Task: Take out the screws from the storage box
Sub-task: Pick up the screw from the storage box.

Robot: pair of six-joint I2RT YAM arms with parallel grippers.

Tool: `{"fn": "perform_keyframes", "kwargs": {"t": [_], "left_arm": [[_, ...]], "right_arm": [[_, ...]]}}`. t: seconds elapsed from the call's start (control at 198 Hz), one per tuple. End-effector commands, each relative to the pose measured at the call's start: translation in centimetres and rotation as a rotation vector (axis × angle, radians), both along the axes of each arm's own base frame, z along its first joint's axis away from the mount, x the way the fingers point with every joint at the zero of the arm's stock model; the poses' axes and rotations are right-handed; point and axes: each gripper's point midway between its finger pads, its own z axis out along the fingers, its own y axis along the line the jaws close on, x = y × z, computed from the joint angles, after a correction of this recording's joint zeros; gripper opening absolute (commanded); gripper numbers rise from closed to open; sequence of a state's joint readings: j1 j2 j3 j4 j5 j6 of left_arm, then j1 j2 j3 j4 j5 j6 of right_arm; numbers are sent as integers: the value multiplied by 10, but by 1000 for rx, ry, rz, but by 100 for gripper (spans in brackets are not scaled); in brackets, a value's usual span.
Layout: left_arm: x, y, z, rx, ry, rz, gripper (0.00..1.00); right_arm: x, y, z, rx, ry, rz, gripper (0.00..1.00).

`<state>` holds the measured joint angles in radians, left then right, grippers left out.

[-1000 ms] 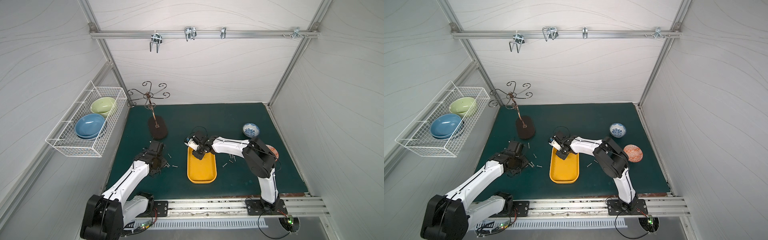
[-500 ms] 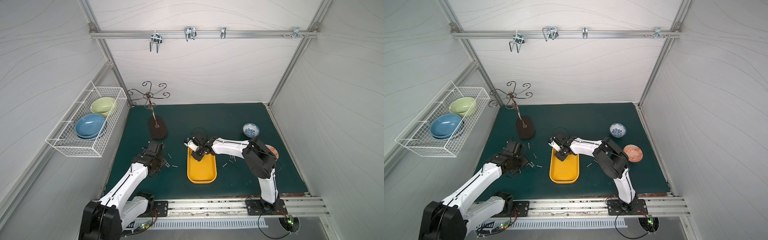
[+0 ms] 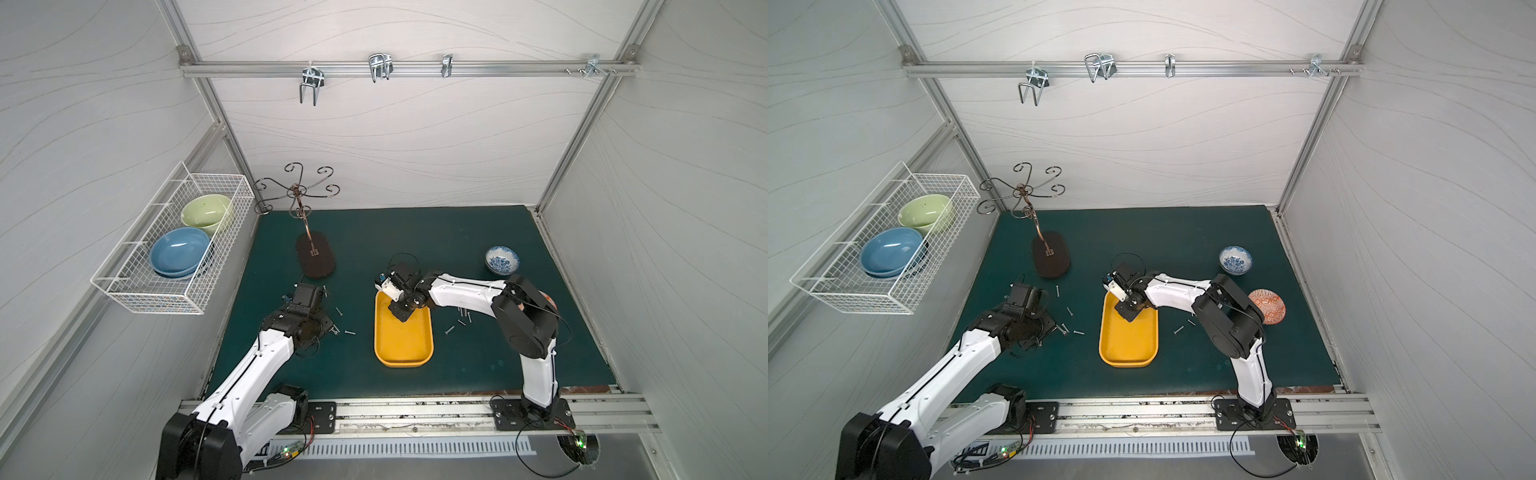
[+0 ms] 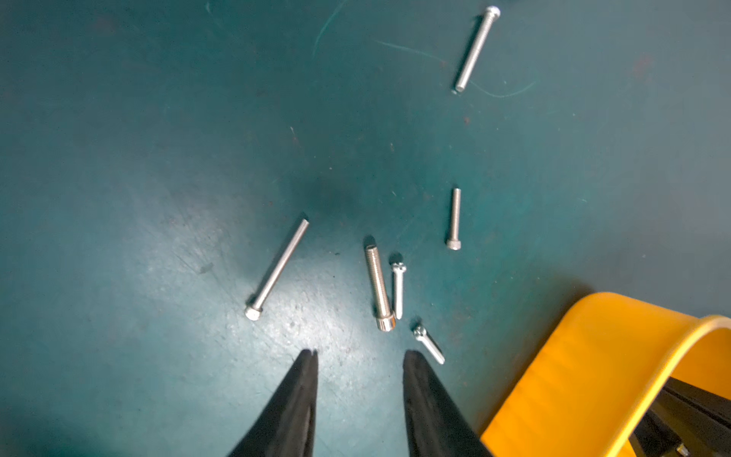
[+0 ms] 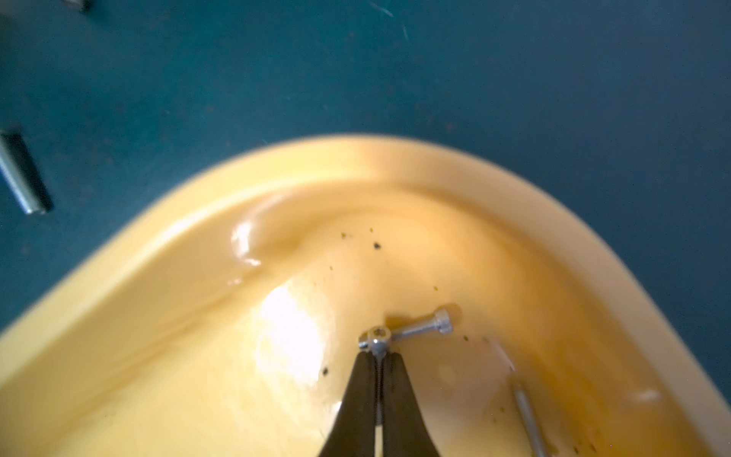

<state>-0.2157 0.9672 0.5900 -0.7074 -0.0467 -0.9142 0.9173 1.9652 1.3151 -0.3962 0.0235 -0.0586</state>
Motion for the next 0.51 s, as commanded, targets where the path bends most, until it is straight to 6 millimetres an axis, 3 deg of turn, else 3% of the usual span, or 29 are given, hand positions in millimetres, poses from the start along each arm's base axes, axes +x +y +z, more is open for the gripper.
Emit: {"fn": "perform_keyframes", "kwargs": {"t": [0.0,0.273,0.501], "left_arm": [[8,-7,22,-36,-59,-33,39],[8,-16,60,-54,-149,-92,44],[14,-51,91,17,-186,-255,45]], "right_arm": [[2,-10,26,36,-17,-50,0],[4,-27,58,154,-24,-132,0],[6,-51,76,182,-77,-222,0]]}}
